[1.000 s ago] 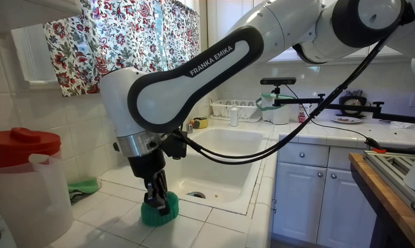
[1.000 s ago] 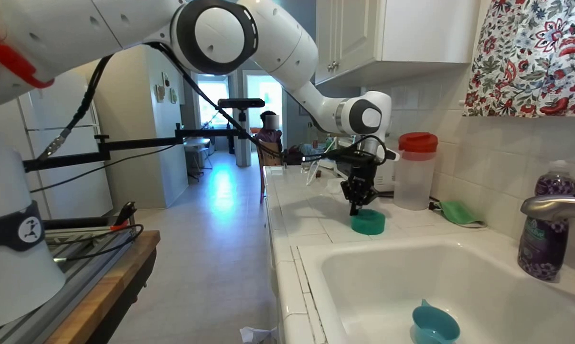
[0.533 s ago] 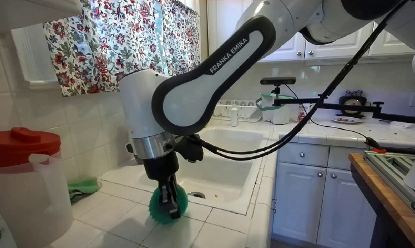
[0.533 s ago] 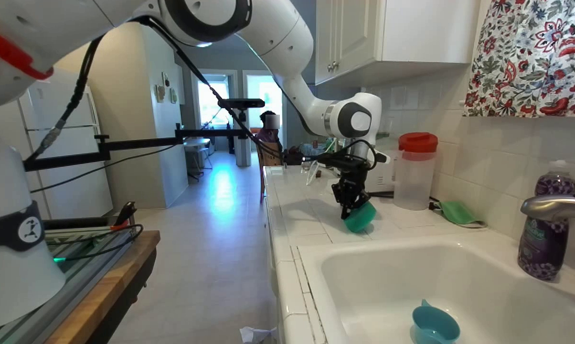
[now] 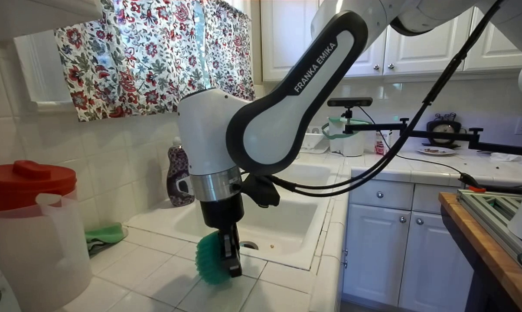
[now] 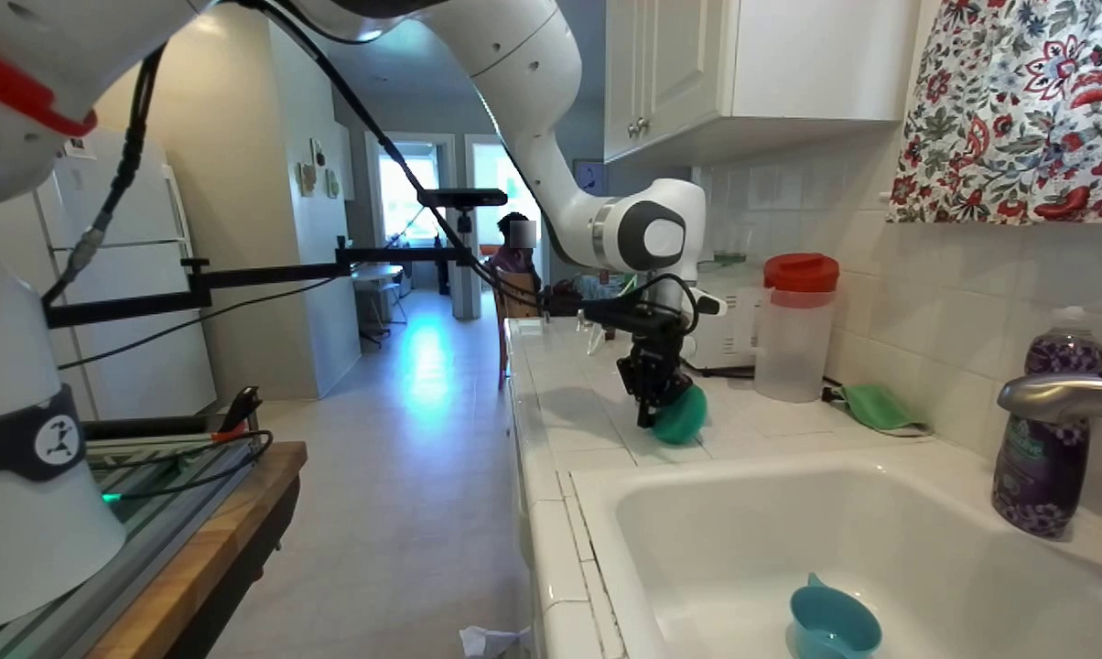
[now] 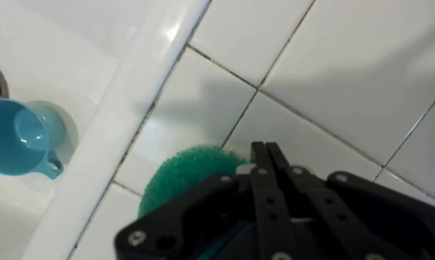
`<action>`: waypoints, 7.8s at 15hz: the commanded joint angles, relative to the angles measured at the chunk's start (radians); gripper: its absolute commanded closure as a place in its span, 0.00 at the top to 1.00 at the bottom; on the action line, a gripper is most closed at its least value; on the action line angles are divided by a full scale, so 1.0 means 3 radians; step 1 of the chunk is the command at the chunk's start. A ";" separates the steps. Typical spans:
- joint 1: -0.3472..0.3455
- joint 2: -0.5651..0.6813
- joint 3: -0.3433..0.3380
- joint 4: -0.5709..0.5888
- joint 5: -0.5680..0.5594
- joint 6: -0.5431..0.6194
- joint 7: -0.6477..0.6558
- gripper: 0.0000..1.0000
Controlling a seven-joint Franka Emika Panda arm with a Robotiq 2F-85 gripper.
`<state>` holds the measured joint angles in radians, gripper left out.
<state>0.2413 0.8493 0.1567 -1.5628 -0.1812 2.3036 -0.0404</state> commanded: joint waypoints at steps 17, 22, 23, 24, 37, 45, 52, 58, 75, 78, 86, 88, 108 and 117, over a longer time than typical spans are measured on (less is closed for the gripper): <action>0.0076 -0.0371 -0.0144 -0.0446 -0.0184 0.0470 -0.0098 0.84; 0.0155 -0.0242 -0.0284 -0.0291 -0.0485 0.0922 -0.0138 1.00; 0.0162 -0.0201 -0.0286 -0.0237 -0.0497 0.0982 -0.0141 1.00; 0.0165 -0.0165 -0.0280 -0.0199 -0.0486 0.1042 -0.0153 0.94; 0.0269 -0.0046 -0.0315 -0.0152 -0.0433 0.1438 -0.0109 0.00; 0.0278 -0.0091 -0.0318 -0.0230 -0.0421 0.1461 -0.0094 0.01; 0.0297 -0.0275 -0.0292 -0.0560 -0.0410 0.1463 -0.0080 0.53; 0.0271 -0.0369 -0.0301 -0.0742 -0.0372 0.1421 -0.0046 0.57; -0.0100 -0.0027 0.0059 -0.0363 -0.0097 0.1317 -0.0412 0.00; -0.0120 0.0214 0.0227 0.0073 -0.0122 0.1071 -0.0816 0.00; -0.0210 0.0601 0.0372 0.0731 0.0079 0.0556 -0.1284 0.00; -0.0309 0.0530 0.0364 0.0543 0.0226 0.0706 -0.1193 0.00; -0.0084 -0.0289 -0.0355 -0.1407 0.0787 0.2688 0.0484 0.00; -0.0192 0.0023 0.0019 -0.0465 0.0343 0.1734 -0.0194 0.00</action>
<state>0.1981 0.7776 0.1178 -1.8401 -0.0395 2.9454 -0.0048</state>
